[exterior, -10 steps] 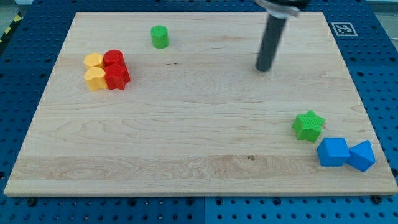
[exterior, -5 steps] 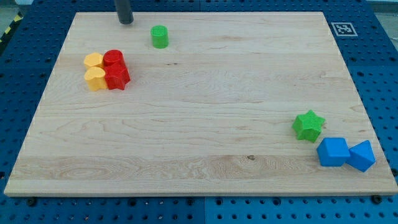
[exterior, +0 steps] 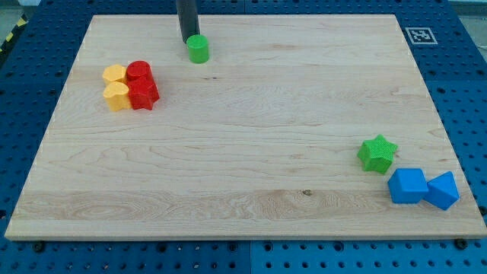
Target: Place the green circle at the right side of the green star
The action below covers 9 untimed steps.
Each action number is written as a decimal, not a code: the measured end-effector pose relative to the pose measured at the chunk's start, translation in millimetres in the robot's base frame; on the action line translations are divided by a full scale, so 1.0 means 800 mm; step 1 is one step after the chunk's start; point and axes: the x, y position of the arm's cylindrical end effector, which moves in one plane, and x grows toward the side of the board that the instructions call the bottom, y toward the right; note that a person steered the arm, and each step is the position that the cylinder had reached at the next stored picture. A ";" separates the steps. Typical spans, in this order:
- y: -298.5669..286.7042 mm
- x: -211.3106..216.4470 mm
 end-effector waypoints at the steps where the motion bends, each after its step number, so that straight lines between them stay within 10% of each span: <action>1: 0.000 0.013; 9: 0.124 0.134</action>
